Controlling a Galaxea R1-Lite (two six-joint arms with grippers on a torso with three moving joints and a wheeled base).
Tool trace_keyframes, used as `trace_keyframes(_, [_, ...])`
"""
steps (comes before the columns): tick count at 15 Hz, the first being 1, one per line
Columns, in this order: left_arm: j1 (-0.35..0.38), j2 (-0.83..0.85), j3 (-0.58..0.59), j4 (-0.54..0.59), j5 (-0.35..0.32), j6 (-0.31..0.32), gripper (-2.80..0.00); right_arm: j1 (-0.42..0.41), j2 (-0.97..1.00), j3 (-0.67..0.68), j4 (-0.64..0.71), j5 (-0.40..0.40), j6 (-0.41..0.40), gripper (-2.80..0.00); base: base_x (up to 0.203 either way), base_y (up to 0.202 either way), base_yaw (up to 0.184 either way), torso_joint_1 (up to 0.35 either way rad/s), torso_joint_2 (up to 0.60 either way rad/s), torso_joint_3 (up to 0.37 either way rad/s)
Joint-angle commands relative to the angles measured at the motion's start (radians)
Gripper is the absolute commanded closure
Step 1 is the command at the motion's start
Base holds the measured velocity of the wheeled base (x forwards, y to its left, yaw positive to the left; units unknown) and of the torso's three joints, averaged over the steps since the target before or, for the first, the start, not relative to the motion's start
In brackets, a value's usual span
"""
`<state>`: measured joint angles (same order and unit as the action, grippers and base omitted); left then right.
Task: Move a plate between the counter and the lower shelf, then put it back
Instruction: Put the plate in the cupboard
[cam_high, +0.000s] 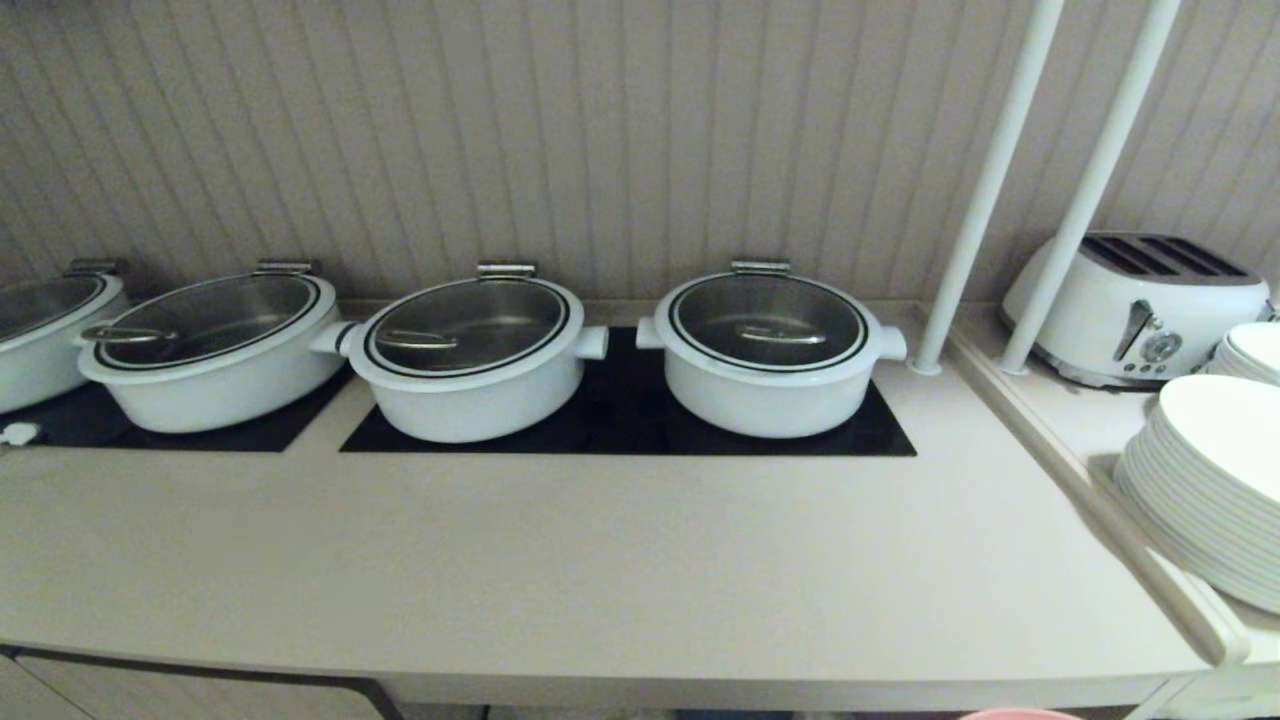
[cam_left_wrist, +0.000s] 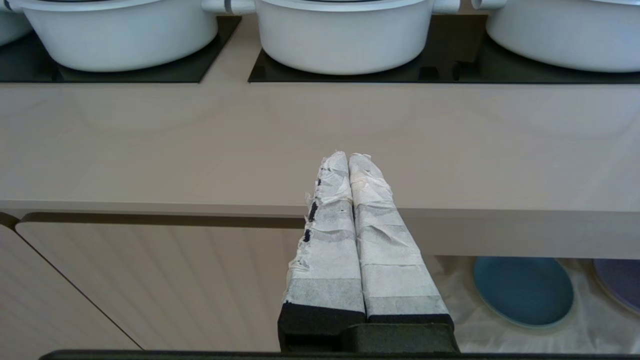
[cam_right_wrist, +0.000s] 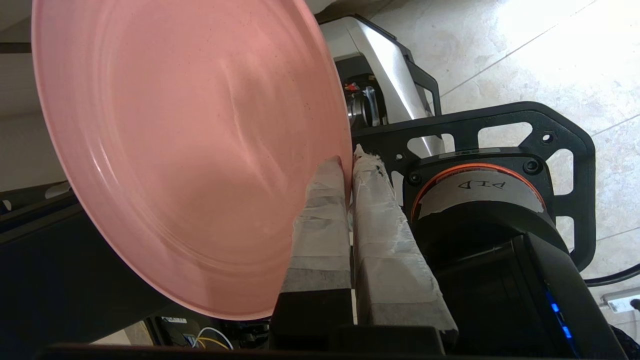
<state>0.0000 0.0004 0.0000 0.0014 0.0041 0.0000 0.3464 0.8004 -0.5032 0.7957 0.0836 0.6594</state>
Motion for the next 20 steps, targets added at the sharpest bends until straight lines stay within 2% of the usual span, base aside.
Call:
trace_keyframes(1, [0.0, 0.0, 0.0, 0.0, 0.0, 0.0, 0.0, 0.0, 0.005, -0.003, 0.005, 0.001, 0.003, 0.0, 0.0, 0.0, 0.0, 0.0, 0.0, 0.0])
trace_keyframes(10, [0.0, 0.0, 0.0, 0.0, 0.0, 0.0, 0.0, 0.014, 0.005, -0.018, -0.001, 0.032, 0.006, 0.0, 0.0, 0.0, 0.0, 0.0, 0.0, 0.0])
trace_keyframes(20, [0.0, 0.0, 0.0, 0.0, 0.0, 0.0, 0.0, 0.04, 0.008, -0.022, -0.008, 0.031, 0.003, 0.0, 0.0, 0.0, 0.0, 0.0, 0.0, 0.0])
